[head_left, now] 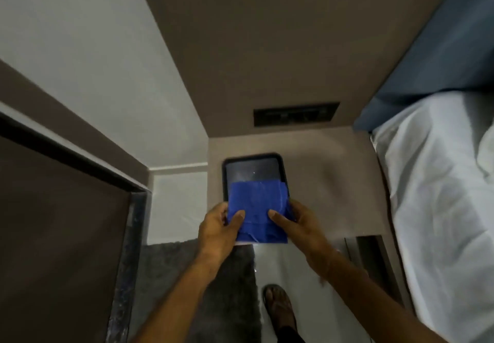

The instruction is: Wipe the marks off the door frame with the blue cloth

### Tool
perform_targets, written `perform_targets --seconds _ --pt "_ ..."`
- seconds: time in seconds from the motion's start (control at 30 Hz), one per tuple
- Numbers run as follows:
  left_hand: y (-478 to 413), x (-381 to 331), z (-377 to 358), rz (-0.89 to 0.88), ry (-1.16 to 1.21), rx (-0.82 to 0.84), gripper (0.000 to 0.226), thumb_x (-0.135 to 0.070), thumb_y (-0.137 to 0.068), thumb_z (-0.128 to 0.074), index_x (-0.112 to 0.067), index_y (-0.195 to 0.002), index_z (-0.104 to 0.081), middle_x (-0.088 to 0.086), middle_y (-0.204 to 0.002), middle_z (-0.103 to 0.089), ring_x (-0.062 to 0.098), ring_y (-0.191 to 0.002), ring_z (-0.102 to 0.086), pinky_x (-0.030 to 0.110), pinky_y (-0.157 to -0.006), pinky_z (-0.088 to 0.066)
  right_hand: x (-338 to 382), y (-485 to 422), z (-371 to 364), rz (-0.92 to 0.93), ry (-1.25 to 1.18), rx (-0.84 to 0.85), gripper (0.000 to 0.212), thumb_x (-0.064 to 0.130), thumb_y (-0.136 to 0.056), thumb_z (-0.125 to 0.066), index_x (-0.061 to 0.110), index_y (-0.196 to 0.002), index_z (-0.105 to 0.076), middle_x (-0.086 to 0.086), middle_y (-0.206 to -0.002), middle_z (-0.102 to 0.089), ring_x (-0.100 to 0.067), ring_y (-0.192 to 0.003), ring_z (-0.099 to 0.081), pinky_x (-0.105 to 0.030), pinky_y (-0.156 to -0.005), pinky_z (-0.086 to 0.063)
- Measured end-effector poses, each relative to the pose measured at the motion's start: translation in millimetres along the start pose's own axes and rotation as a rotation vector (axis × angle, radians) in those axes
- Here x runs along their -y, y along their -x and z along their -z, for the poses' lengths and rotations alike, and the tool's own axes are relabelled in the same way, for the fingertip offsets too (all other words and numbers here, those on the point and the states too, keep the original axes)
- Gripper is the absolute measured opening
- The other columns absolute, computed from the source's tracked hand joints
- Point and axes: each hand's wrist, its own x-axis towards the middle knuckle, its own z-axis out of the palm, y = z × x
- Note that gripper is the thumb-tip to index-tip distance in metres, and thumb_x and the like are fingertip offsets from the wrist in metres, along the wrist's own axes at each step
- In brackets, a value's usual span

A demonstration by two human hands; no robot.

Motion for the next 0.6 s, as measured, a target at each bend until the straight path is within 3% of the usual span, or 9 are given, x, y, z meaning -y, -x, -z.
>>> perform_targets --seconds 0.07,0.13,0.23,0.33,0.43,0.6 --pt "-50 25 -25 0.004 -0.079 -0.039 0.018 -0.018 -0.088 -0.06 -0.004 -0.099 -0.062 0.021 -0.098 -0.069 0.038 -0.091 -0.065 0.042 -0.077 -0.054 -25 -47 -4 -0.005 0.063 -0.071 0.035 0.018 -0.088 -0.063 0.005 -0.119 -0.055 -0.016 -0.12 -0.063 -0.029 -0.107 -0.062 -0.047 -0.094 -0.052" --pt "-96 52 -48 -0.025 -0.132 -0.072 0.028 -0.019 -0.089 -0.059 -0.007 -0.114 -0.057 0.013 -0.104 -0.067 0.031 -0.096 -0.064 0.032 -0.078 -0.049 -52 -95 -7 0.007 0.146 -0.112 0.039 0.017 -0.088 -0.063 0.004 -0.124 -0.052 -0.016 -0.125 -0.06 -0.03 -0.113 -0.058 -0.04 -0.096 -0.05" --pt "-142 82 -68 -0.076 -0.155 -0.113 0.053 -0.012 -0.089 -0.057 -0.013 -0.138 -0.037 0.016 -0.126 -0.058 0.029 -0.109 -0.058 0.032 -0.091 -0.046 -80 -142 -11 0.092 0.325 -0.156 0.051 0.017 -0.088 -0.063 0.006 -0.133 -0.041 -0.018 -0.131 -0.054 -0.032 -0.117 -0.053 -0.038 -0.097 -0.047" --pt "-172 111 -84 -0.161 -0.495 -0.073 0.064 -0.005 -0.089 -0.051 -0.015 -0.146 -0.024 0.021 -0.147 -0.031 0.034 -0.128 -0.04 0.039 -0.108 -0.037 -104 -176 -14 0.174 0.736 -0.173 0.057 0.021 -0.089 -0.06 0.01 -0.139 -0.035 -0.023 -0.139 -0.041 -0.037 -0.123 -0.042 -0.046 -0.101 -0.04" --pt "-178 128 -89 -0.264 -0.9 0.037 0.066 -0.012 -0.09 -0.049 -0.014 -0.148 -0.017 0.017 -0.157 -0.012 0.033 -0.14 -0.023 0.042 -0.113 -0.029 -118 -181 -16 0.274 1.137 -0.073 0.055 0.023 -0.092 -0.053 0.014 -0.142 -0.032 -0.016 -0.151 -0.026 -0.036 -0.132 -0.029 -0.048 -0.104 -0.037" --pt "-184 122 -81 -0.27 -1.199 0.178 0.074 -0.022 -0.09 -0.05 -0.019 -0.149 -0.004 0.015 -0.159 -0.006 0.03 -0.146 -0.002 0.046 -0.12 -0.007 -118 -184 -20 0.182 1.488 0.093 0.07 0.03 -0.092 -0.05 0.013 -0.147 -0.009 -0.016 -0.157 -0.007 -0.036 -0.139 -0.016 -0.053 -0.112 -0.023"
